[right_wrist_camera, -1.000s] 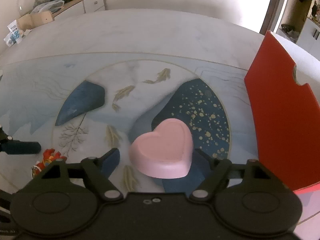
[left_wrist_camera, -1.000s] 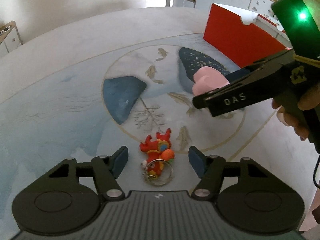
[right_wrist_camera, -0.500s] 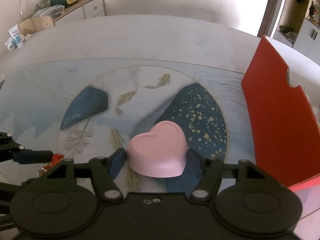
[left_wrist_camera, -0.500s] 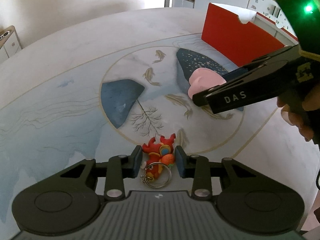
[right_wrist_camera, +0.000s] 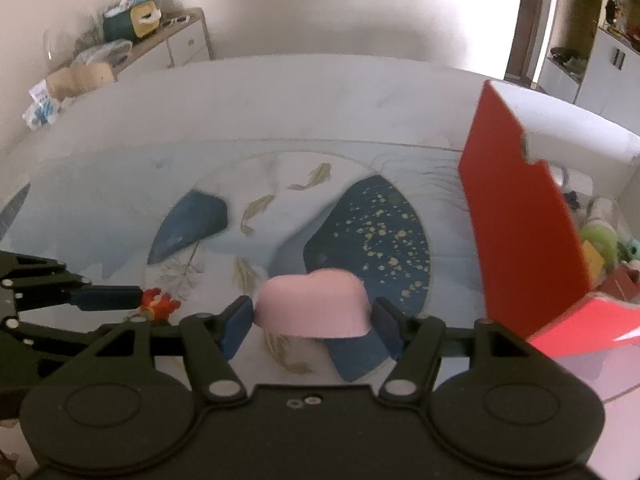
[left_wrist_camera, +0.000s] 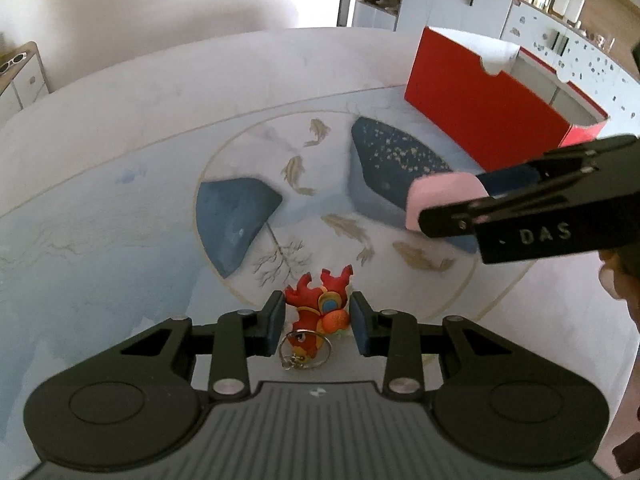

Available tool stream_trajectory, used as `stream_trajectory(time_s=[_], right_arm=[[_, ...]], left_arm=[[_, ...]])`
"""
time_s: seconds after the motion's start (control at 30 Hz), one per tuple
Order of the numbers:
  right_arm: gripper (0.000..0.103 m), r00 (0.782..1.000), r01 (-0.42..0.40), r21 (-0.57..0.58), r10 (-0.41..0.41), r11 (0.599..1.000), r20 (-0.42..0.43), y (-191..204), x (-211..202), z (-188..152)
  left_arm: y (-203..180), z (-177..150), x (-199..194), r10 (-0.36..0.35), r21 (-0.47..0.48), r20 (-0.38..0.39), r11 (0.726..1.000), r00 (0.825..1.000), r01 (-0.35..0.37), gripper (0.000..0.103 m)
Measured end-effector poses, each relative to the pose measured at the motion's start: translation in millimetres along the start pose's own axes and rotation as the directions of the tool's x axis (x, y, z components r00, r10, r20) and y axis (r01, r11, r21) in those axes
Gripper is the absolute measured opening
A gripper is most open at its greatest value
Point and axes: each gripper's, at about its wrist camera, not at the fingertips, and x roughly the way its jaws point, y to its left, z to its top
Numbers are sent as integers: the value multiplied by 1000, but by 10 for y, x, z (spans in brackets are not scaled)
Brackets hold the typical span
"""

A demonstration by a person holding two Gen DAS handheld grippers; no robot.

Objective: Organize rigid objects
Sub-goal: 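Grasp the red keychain figure with the left tool while the right tool grasps the pink heart soap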

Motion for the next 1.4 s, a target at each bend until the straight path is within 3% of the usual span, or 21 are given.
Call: stream_trajectory(time_s=[0.03,0.07,0.1,0.13,0.33,0.4,0.57,0.77,1.13,1.4], right_arm=[[64,1000,-5,3,5,1000,7,-17,-49,0],[53,1000,-11,2,11,1000,15,-30,-92,-1],[34,1000,-18,3,18,1000,23,-47,-140,1],[7,999,-28,11,28,1000,16,-73,-174,13],[24,999,-24,16,24,1000,-25,-247,-185,-32],[29,999,-36,28,37,999,-30,-297,-177,-44],[63,996,-79,32,80,996,-25,-320,-160,-50],[67,990,-121,-43,118,992,-76,-125,7,-91],[67,990,-87,-147,70,985,-120,85,310,-118],[68,992,-70,-176,51,982,-114,133,392,-111]], left_arm=[[-13,17,-11,0,-3,5,1000,1000,0,34],[-23,36,-20,-1,-5,8,1000,1000,1,34],[-30,59,-28,-1,-8,10,1000,1000,1,34],[-42,82,-39,-2,-11,14,1000,1000,2,34],[-131,197,-75,2,-13,35,1000,999,-2,34],[-151,211,-78,3,-19,36,1000,999,-2,26],[-150,214,-60,11,-38,28,999,1000,-10,25],[-73,195,-11,15,-41,15,999,1000,-15,25],[143,216,142,-20,-53,-19,998,1000,19,29],[248,233,258,-86,-103,-24,991,996,83,30]])
